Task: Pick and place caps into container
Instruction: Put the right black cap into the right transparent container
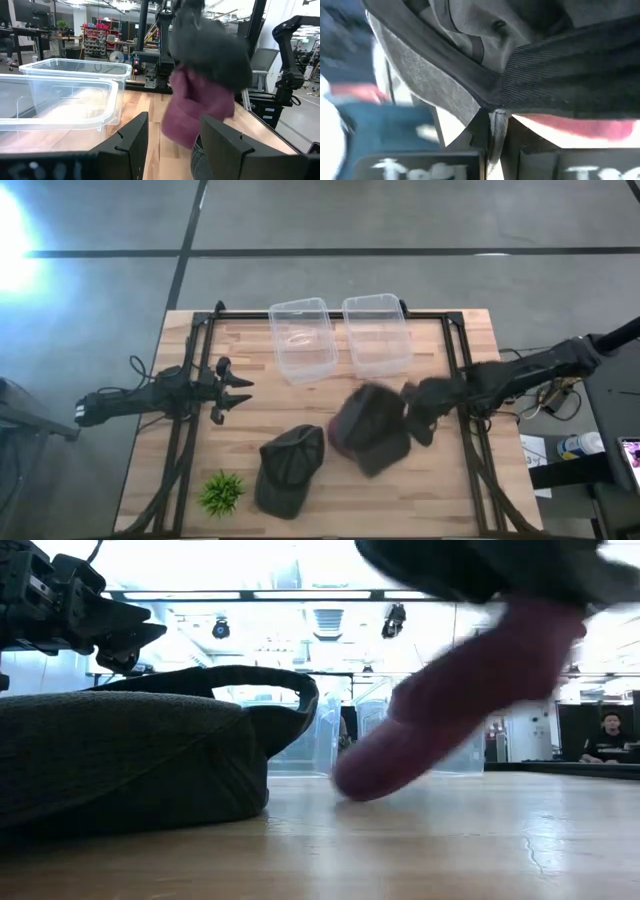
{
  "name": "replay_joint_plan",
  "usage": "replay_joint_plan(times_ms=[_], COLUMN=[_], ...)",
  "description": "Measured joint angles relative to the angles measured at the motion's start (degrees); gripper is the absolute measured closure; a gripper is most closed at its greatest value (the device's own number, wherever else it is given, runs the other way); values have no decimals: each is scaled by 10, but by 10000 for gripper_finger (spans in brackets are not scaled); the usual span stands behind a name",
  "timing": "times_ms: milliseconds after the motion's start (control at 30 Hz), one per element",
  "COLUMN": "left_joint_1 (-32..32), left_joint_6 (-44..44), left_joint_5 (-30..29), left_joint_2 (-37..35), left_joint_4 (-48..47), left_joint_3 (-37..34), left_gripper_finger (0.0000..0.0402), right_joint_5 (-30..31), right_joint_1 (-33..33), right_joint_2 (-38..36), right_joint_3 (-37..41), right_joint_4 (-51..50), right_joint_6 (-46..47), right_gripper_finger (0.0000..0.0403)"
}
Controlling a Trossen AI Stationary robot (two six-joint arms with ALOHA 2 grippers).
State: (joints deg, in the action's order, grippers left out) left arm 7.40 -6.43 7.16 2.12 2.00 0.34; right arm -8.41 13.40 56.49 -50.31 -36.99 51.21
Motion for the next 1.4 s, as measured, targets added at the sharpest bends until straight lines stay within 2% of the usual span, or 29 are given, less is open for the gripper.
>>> replay_joint_plan(times_ms=[267, 467, 633, 900, 1267, 1400], left_joint_1=[0, 0, 0, 0, 0, 0], left_joint_6=[0, 0, 0, 0, 0, 0], left_joint_5=[0, 0, 0, 0, 0, 0], left_joint_2=[0, 0, 0, 0, 0, 0], left_joint_4=[0, 0, 0, 0, 0, 0], left_joint_3=[0, 0, 0, 0, 0, 0], left_gripper_finger=[232, 232, 232, 232, 232, 232], right_joint_5=[43, -123, -140, -169, -173, -231], right_joint_1=[-84, -98, -88, -77, -71, -56], right_joint_2=[-22, 20, 77, 147, 163, 160], right_joint_3=[-49, -7, 45, 79, 66, 65], right_joint_4=[-55, -63, -62, -62, -84, -91], right_joint_6=[-22, -15, -5, 0, 53, 73], right_gripper_finger=[389, 389, 385, 309, 205, 179])
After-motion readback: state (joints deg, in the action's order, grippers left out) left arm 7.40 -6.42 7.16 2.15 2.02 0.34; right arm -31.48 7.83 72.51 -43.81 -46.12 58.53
